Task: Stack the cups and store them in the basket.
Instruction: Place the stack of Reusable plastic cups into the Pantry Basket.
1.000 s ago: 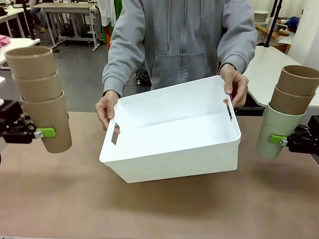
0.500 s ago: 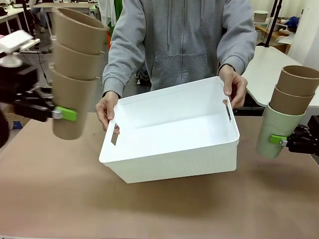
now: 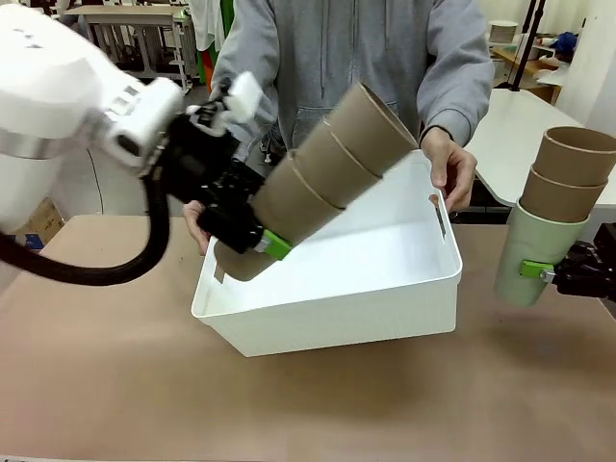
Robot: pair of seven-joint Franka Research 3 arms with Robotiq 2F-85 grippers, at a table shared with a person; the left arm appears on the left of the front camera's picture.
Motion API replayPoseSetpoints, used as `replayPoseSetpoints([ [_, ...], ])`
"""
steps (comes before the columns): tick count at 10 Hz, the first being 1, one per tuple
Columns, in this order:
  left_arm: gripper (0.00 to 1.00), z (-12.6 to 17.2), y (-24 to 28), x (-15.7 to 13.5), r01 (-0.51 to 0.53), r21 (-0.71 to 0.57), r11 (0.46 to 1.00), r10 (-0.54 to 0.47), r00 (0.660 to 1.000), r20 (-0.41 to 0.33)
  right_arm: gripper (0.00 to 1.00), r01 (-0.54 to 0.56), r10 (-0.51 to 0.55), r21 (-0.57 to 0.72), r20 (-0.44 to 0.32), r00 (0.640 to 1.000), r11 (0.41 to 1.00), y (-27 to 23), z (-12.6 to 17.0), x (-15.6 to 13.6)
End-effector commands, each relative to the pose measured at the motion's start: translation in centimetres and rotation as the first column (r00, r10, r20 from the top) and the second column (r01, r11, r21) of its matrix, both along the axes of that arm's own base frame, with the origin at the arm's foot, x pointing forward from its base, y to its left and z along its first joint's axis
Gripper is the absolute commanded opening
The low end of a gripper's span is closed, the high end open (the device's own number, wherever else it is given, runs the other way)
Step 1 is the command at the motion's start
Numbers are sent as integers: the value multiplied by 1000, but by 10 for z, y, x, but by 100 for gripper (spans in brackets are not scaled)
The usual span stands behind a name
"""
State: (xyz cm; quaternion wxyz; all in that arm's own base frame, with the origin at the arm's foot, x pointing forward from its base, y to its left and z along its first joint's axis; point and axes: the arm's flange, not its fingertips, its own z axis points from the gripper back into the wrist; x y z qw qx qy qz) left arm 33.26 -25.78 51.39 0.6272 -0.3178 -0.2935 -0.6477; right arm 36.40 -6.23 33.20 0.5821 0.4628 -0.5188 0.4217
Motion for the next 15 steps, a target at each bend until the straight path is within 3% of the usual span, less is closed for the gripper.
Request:
replayPoseSetpoints([
  [1, 84, -6, -8, 36, -38, 94, 995, 39, 999, -9, 84, -4, 4, -6, 16, 1000, 1000, 2, 4, 0],
  [5, 84, -49, -25, 60, -82, 172, 982, 87, 996, -21, 84, -4, 4, -6, 16, 1000, 1000, 2, 4, 0],
  [8, 84, -87, -47, 64, -146, 258, 955, 144, 989, 27, 84, -4, 4, -6, 16, 1000, 1000, 2, 4, 0],
  [14, 84, -134, -69, 70, -127, 386, 914, 97, 991, 96, 84, -4, 4, -6, 16, 1000, 1000, 2, 4, 0],
  [15, 100, -135, -70, 69, -102, 393, 914, 78, 994, 76, 84, -4, 4, -6, 16, 1000, 1000, 2, 4, 0],
])
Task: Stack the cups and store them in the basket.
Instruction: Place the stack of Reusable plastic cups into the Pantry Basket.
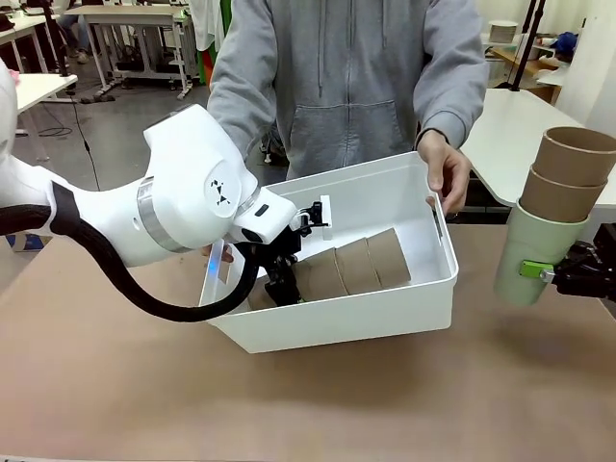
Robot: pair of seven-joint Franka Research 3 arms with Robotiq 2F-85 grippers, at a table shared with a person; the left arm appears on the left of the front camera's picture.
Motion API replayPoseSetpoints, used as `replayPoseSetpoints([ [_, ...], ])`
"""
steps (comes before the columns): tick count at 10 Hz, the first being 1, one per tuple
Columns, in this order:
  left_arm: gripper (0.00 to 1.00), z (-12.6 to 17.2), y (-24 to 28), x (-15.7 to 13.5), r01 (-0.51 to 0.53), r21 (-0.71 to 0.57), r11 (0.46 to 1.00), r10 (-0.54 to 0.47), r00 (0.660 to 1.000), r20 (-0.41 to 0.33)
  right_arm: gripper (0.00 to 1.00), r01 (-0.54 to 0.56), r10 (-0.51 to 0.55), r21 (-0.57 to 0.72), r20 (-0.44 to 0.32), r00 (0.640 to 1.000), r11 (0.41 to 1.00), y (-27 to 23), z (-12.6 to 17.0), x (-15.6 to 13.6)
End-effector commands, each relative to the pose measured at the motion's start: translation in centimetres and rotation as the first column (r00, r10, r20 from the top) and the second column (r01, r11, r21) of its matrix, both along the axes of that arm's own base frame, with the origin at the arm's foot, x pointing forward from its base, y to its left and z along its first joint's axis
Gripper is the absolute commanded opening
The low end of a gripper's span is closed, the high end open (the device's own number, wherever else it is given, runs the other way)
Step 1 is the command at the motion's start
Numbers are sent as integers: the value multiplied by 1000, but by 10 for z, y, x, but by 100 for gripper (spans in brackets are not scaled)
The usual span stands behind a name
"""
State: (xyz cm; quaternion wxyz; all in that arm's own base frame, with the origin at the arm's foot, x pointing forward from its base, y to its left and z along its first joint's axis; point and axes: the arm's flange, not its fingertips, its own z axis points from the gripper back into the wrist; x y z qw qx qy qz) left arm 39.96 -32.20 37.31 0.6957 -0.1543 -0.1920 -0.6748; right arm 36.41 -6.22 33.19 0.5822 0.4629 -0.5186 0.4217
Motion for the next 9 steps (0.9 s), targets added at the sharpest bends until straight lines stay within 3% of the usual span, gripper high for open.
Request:
replayPoseSetpoints([
  [1, 100, 8, -7, 1, 1, 12, 1000, -1, 1000, -9, 84, -4, 4, -6, 17, 1000, 1000, 2, 4, 0],
  [4, 100, 45, 4, -14, 14, 31, 999, -13, 1000, -20, 84, -4, 4, -6, 17, 1000, 1000, 2, 4, 0],
  [9, 100, 178, 104, -69, 60, -149, 987, -71, 995, -71, 84, -4, 4, -6, 17, 1000, 1000, 2, 4, 0],
])
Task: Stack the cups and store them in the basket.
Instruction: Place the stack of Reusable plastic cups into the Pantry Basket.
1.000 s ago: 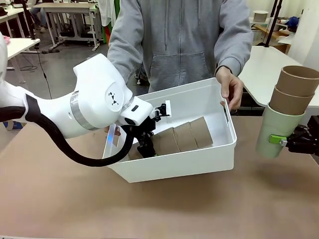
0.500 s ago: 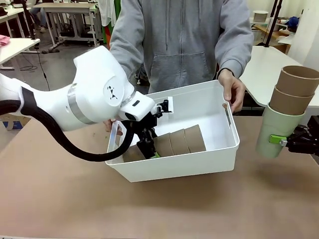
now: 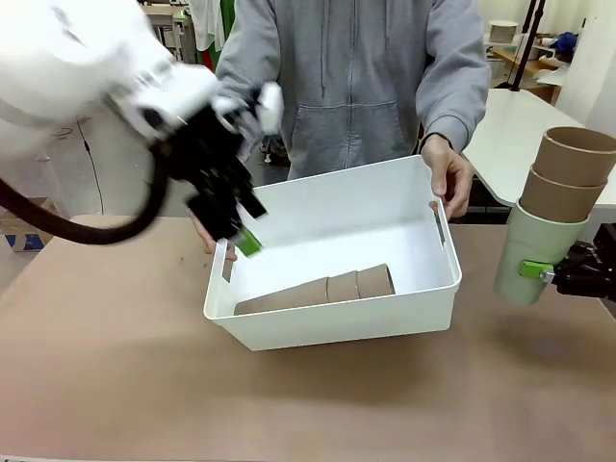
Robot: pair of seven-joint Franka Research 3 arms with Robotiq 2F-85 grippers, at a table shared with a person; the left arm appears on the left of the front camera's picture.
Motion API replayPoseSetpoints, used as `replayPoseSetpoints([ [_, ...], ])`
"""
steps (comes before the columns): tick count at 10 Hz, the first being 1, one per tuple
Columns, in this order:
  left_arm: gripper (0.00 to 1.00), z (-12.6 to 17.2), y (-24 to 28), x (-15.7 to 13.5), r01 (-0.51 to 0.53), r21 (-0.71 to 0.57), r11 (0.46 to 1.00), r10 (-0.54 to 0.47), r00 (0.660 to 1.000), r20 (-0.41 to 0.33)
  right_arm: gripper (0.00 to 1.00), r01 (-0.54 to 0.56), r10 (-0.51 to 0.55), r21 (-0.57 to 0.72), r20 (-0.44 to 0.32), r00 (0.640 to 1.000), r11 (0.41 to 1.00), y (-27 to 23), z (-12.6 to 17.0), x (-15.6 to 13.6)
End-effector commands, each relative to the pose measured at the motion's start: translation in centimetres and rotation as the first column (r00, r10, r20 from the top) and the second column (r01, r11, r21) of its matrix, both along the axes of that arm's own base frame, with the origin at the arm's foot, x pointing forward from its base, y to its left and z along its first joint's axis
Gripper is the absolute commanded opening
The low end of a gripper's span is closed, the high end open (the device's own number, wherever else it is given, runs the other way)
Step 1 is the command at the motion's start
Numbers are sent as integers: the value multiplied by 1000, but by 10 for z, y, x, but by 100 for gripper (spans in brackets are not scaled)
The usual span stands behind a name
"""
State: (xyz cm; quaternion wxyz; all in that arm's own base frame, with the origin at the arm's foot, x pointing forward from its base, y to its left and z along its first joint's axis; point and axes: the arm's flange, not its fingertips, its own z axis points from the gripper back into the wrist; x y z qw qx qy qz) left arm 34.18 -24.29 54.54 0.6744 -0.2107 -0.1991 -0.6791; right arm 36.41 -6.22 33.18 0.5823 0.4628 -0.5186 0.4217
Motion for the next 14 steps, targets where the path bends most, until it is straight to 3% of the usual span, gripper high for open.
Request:
replayPoseSetpoints([
  [1, 100, 29, 68, -21, -4, -120, 993, 6, 1000, 8, 84, -4, 4, -6, 17, 1000, 1000, 2, 4, 0],
  [3, 100, 55, 151, -34, -46, -238, 970, 57, 998, 41, 84, -4, 4, -6, 17, 1000, 1000, 2, 4, 0],
  [6, 100, 55, 227, -51, -59, -294, 954, 87, 993, 83, 84, -4, 4, -6, 17, 1000, 1000, 2, 4, 0],
  [9, 100, 54, 255, -57, -17, -413, 910, 82, 987, 138, 84, -4, 4, -6, 17, 1000, 1000, 2, 4, 0],
  [10, 100, 58, 251, -55, -64, -318, 946, 100, 990, 97, 84, -4, 4, -6, 17, 1000, 1000, 2, 4, 0],
  [14, 100, 58, 251, -55, -64, -318, 946, 100, 990, 97, 84, -4, 4, -6, 17, 1000, 1000, 2, 4, 0],
])
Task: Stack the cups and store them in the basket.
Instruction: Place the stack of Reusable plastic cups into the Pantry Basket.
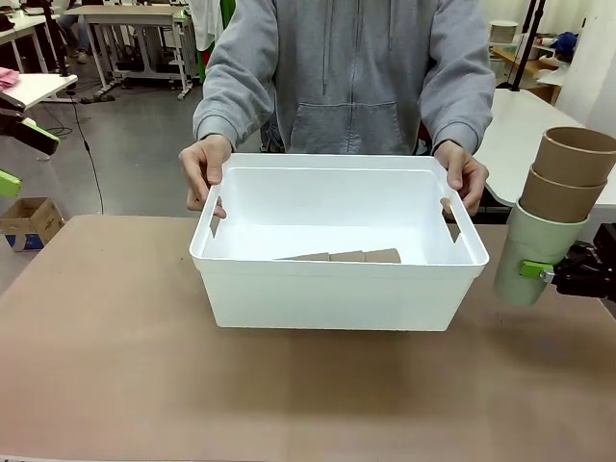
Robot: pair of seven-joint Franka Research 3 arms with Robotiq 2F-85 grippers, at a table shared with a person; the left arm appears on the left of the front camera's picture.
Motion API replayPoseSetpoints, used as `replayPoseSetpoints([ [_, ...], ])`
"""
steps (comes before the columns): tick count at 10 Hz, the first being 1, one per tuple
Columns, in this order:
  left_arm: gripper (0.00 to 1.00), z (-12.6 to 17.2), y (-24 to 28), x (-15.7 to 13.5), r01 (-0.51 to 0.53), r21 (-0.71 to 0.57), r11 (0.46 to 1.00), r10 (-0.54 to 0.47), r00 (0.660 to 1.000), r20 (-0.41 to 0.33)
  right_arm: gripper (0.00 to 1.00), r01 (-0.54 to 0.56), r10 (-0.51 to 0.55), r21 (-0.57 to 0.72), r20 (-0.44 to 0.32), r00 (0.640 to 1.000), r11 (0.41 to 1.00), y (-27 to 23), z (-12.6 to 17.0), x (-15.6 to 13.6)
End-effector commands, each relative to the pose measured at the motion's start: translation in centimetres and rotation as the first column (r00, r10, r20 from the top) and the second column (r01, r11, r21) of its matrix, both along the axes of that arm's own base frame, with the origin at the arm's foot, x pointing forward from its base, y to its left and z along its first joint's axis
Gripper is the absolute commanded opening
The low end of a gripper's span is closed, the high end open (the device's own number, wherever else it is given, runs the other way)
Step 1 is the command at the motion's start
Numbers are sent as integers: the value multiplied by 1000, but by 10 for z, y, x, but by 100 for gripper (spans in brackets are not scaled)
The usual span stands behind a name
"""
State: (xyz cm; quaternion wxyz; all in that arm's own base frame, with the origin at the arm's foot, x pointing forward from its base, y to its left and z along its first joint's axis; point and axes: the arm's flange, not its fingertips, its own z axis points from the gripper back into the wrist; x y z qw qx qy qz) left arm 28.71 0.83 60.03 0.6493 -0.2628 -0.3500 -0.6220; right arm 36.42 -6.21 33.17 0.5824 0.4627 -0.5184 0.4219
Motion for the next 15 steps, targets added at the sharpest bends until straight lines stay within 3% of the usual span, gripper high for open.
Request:
replayPoseSetpoints([
  [1, 100, 3, 0, 0, 4, -10, 1000, -4, 1000, -6, 84, -3, 4, -5, 17, 1000, 1000, 2, 4, 0],
  [12, 100, 3, 0, 0, 4, -10, 1000, -4, 1000, -6, 85, 0, 0, 0, 0, 1000, 1000, 0, 0, 0],
  [15, 100, 3, 0, 0, 4, -10, 1000, -4, 1000, -6, 85, 66, -67, -44, -33, 997, 997, 39, 78, -3],
])
